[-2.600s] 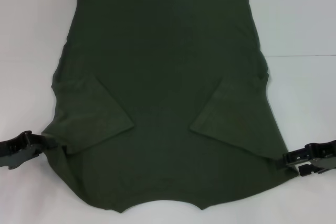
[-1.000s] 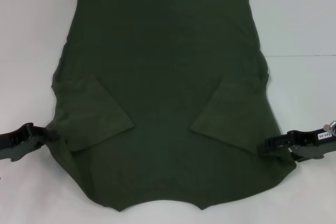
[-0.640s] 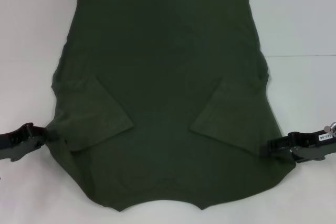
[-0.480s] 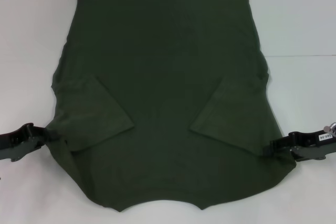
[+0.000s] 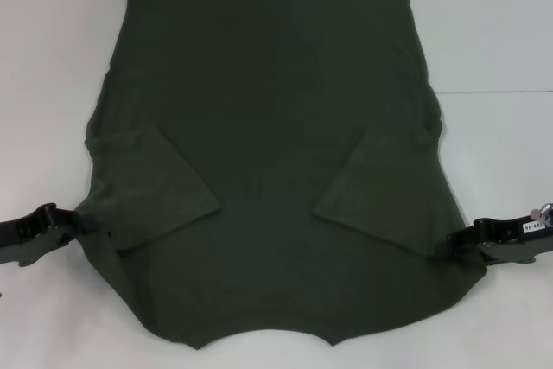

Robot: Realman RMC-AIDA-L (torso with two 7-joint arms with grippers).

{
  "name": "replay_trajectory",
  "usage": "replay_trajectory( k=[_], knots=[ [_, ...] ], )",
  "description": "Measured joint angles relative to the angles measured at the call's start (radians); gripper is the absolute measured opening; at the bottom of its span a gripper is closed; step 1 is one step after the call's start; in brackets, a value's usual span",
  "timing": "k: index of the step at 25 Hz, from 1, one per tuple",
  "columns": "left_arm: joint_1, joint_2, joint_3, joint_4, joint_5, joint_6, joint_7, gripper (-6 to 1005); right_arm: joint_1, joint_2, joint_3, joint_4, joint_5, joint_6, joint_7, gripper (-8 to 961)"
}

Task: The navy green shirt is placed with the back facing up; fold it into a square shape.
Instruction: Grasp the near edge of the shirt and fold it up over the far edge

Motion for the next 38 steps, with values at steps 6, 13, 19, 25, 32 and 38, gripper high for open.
replay_trajectory(
  k=[6, 13, 19, 25, 32, 38],
  knots=[
    [0.000, -0.001, 0.000, 0.000, 0.000, -0.001, 0.006, 65, -0.001, 0.000, -0.001, 0.000, 0.000, 0.007, 0.001, 416],
    [-0.001, -0.002, 0.000, 0.000, 0.000, -0.004, 0.006, 71, 0.001, 0.001, -0.011, 0.000, -0.001, 0.020, -0.017, 333],
    [-0.002, -0.002, 0.000, -0.009, 0.000, -0.008, 0.009, 77, -0.003, 0.006, -0.018, -0.011, 0.000, 0.027, -0.036, 206],
    [-0.002, -0.001, 0.000, -0.011, 0.000, -0.009, 0.010, 82, -0.004, 0.006, -0.018, -0.013, 0.001, 0.026, -0.047, 91],
    [-0.002, 0.003, 0.002, -0.010, 0.000, 0.004, 0.014, 88, -0.017, 0.001, -0.006, -0.014, 0.002, 0.029, -0.080, 36],
    [0.001, 0.017, 0.002, 0.008, 0.008, 0.090, 0.034, 94, -0.045, -0.013, 0.061, -0.023, 0.007, -0.029, -0.197, 35]
  ],
)
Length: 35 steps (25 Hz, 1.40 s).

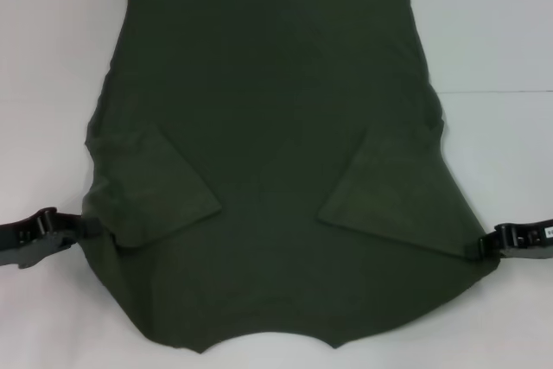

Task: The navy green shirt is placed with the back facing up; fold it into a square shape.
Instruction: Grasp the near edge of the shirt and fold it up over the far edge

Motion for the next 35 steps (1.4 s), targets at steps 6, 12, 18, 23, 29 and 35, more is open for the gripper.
replay_trajectory(
  k=[6, 12, 18, 23, 29, 35],
  knots=[
    [0.029, 0.008, -0.003, 0.052, 0.003, 0.090, -0.004, 99, -0.054, -0.003, 0.069, -0.073, 0.002, -0.125, -0.095, 34],
    [0.072, 0.014, -0.003, 0.110, 0.011, 0.216, -0.005, 105, -0.090, -0.025, 0.077, -0.096, 0.001, -0.221, -0.170, 33],
    [0.117, 0.019, -0.010, 0.164, 0.042, 0.347, -0.002, 110, -0.118, -0.042, 0.069, -0.098, -0.006, -0.307, -0.240, 34],
    [0.134, 0.023, -0.010, 0.187, 0.084, 0.476, 0.012, 114, -0.130, -0.051, 0.067, -0.098, -0.059, -0.334, -0.271, 36],
    [0.124, 0.031, -0.039, 0.193, 0.109, 0.512, 0.014, 120, -0.127, -0.052, 0.086, -0.098, -0.079, -0.382, -0.317, 36],
    [0.053, 0.056, -0.110, 0.133, 0.002, 0.440, -0.032, 125, -0.068, -0.067, 0.250, -0.101, -0.061, -0.369, -0.305, 37]
  ],
)
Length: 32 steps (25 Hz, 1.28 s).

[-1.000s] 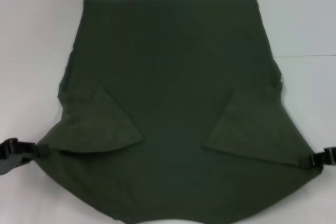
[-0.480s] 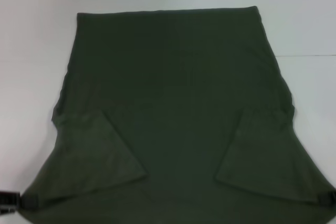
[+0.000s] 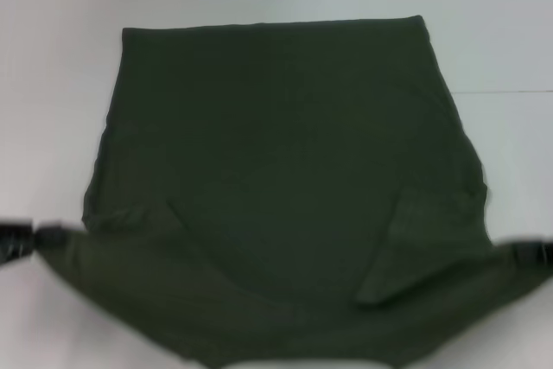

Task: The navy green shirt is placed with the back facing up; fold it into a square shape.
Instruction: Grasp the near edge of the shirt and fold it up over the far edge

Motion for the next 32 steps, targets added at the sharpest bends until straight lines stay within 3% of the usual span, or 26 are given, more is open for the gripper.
replay_trajectory(
  k=[4, 11, 20, 28, 32],
  knots=[
    [-0.057, 0.008, -0.002, -0.054, -0.058, -0.137, -0.020, 129, 0.042, -0.010, 0.049, -0.007, 0.056, 0.058, 0.038, 37],
    [-0.156, 0.006, 0.007, -0.178, -0.161, -0.420, 0.049, 135, 0.085, -0.007, 0.049, -0.002, 0.175, 0.236, 0.073, 36],
    [-0.212, -0.042, 0.008, -0.268, -0.283, -0.690, 0.214, 143, 0.127, 0.061, 0.039, 0.048, 0.272, 0.524, 0.041, 35],
    [-0.220, -0.056, 0.008, -0.336, -0.415, -0.822, 0.339, 150, 0.151, 0.106, 0.036, 0.132, 0.417, 0.706, -0.050, 32],
    [-0.228, -0.082, 0.006, -0.347, -0.452, -0.886, 0.410, 154, 0.169, 0.134, 0.027, 0.148, 0.429, 0.787, -0.063, 33]
  ],
)
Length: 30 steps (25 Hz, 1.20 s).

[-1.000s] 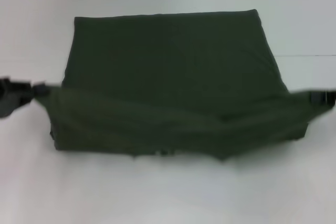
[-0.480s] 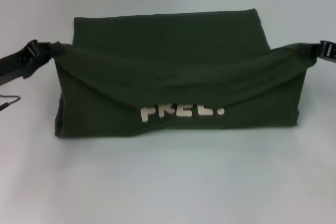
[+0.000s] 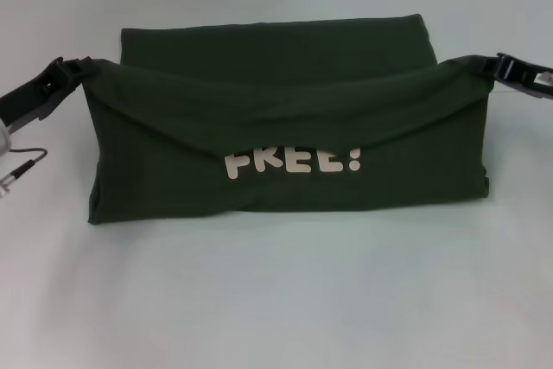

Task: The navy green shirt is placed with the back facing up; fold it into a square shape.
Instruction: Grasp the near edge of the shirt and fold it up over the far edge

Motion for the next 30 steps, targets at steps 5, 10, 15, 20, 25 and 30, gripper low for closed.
replay_trajectory(
  k=[5, 10, 15, 20, 25, 30],
  knots=[
    [-0.009, -0.038, -0.001, -0.012, -0.082, -0.058, 0.118, 159, 0.027, 0.033, -0.005, 0.026, 0.001, 0.098, -0.036, 34],
    [-0.026, -0.056, -0.001, -0.035, -0.156, -0.105, 0.229, 163, 0.045, 0.058, -0.004, 0.027, 0.029, 0.167, -0.075, 34],
    [-0.058, -0.061, -0.006, -0.062, -0.175, -0.174, 0.307, 168, 0.056, 0.066, -0.005, 0.042, 0.066, 0.211, -0.121, 35],
    [-0.080, -0.067, -0.006, -0.088, -0.198, -0.229, 0.379, 172, 0.065, 0.072, -0.005, 0.051, 0.077, 0.243, -0.140, 36],
    [-0.086, -0.093, -0.007, -0.094, -0.249, -0.357, 0.430, 177, 0.072, 0.073, -0.031, 0.052, 0.079, 0.270, -0.142, 107],
    [-0.081, -0.082, -0.006, -0.101, -0.255, -0.393, 0.419, 181, 0.072, 0.074, -0.059, 0.051, 0.080, 0.309, -0.136, 407]
  ],
)
